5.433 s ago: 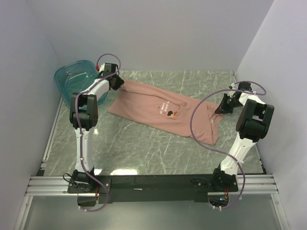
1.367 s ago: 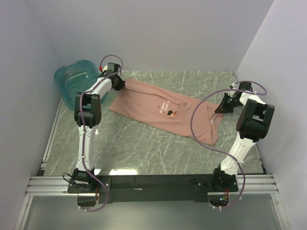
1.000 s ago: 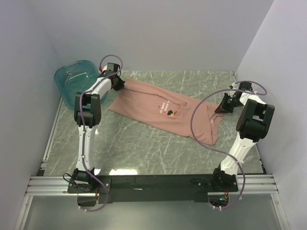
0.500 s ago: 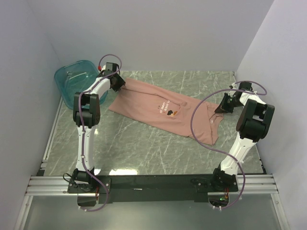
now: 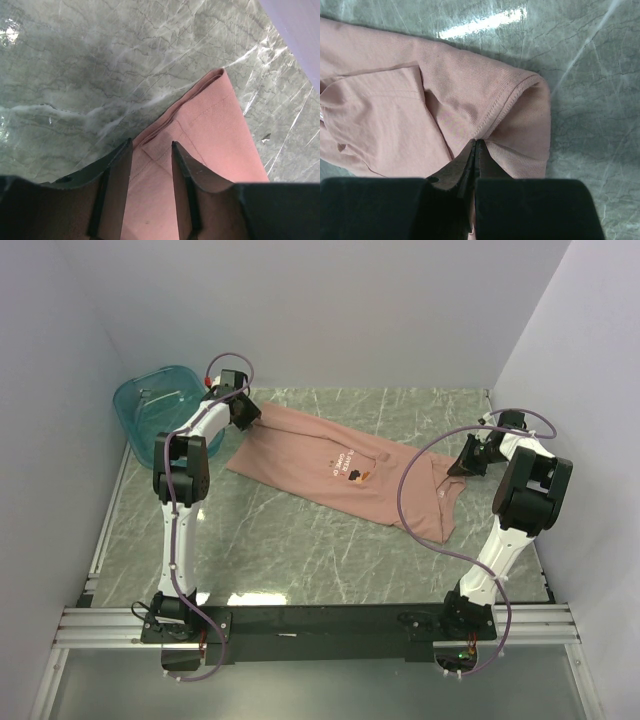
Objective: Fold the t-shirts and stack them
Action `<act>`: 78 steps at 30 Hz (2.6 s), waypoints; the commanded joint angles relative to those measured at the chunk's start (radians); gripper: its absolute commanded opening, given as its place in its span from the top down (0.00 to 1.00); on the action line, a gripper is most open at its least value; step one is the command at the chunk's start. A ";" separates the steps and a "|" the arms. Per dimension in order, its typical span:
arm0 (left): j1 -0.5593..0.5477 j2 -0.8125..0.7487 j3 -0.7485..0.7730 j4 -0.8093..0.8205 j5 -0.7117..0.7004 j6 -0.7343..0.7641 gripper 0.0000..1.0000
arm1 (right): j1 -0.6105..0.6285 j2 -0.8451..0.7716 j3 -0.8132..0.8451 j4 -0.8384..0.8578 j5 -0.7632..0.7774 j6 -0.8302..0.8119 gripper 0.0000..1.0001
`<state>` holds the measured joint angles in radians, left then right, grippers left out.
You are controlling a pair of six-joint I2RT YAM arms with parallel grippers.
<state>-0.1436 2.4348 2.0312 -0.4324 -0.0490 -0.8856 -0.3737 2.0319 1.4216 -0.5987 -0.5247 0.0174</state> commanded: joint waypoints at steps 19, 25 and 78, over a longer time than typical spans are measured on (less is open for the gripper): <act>-0.004 0.038 0.064 0.011 0.032 -0.029 0.89 | -0.011 -0.007 0.025 0.004 -0.018 -0.010 1.00; 0.001 0.015 0.046 0.017 0.025 -0.019 1.00 | -0.011 -0.007 0.025 0.002 -0.017 -0.010 1.00; 0.197 -0.983 -0.827 0.299 0.371 0.312 0.30 | 0.513 -0.632 -0.334 -0.354 -0.005 -1.088 0.60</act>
<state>0.0547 1.5257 1.3102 -0.0597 0.2588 -0.6159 0.1043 1.5333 1.1988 -0.9497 -0.6945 -0.9001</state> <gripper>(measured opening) 0.699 0.401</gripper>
